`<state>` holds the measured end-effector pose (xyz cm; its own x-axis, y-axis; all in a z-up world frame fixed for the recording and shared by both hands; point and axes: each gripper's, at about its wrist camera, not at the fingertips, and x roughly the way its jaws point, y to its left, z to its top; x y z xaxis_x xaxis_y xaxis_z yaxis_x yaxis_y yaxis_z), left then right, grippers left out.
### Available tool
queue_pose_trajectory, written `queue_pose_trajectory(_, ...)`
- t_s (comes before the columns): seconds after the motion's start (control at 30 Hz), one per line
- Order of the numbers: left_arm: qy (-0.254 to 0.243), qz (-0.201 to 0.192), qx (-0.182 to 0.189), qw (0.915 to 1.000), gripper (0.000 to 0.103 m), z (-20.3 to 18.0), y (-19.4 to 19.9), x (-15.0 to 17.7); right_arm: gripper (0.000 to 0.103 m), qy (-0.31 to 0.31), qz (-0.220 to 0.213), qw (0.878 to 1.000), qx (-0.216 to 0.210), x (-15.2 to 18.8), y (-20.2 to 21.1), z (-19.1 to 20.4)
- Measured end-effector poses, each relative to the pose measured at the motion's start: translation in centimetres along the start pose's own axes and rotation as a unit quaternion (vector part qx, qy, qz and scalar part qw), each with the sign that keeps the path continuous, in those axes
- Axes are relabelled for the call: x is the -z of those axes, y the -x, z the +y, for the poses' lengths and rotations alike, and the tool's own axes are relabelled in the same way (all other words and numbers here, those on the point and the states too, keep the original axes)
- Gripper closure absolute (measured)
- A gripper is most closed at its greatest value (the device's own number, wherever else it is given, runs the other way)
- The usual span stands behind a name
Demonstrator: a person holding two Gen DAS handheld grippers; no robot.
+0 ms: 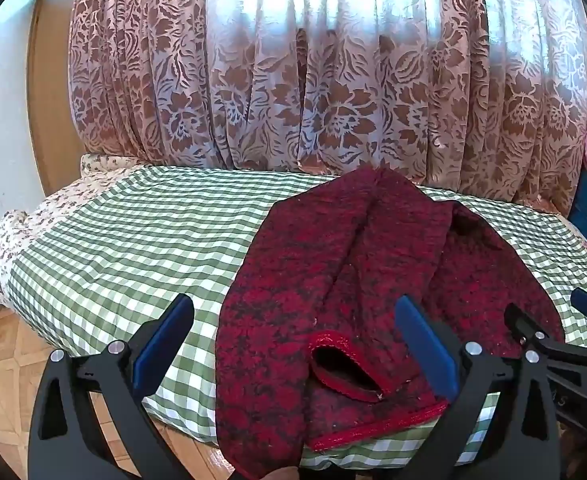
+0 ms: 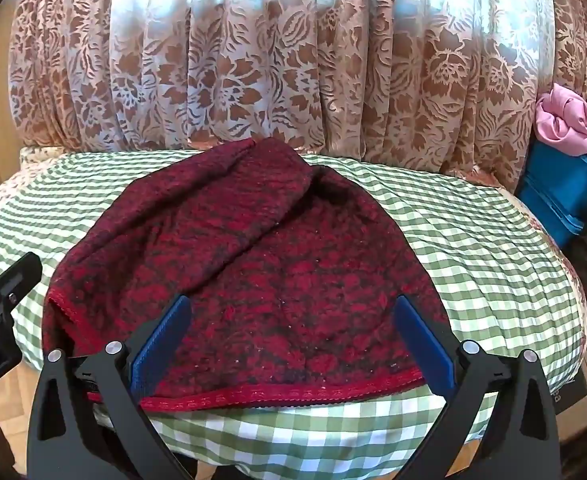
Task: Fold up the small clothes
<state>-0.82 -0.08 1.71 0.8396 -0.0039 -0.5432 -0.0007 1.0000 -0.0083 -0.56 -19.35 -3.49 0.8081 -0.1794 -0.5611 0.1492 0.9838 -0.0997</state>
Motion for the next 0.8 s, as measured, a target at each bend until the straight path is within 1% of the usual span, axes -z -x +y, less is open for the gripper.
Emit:
queue_pose_trajectory(0.1,0.000,-0.002,0.002,1.0000,0.002,-0.04,0.10,-0.09,0.003,-0.001,-0.002,1.000,-0.005,0.78,-0.26,-0.73)
queue_pose_trajectory(0.8,-0.001,-0.009,0.004,1.0000,0.002,0.21,0.35,0.13,0.003,-0.004,-0.002,1.000,-0.016,0.84,0.00,-0.55)
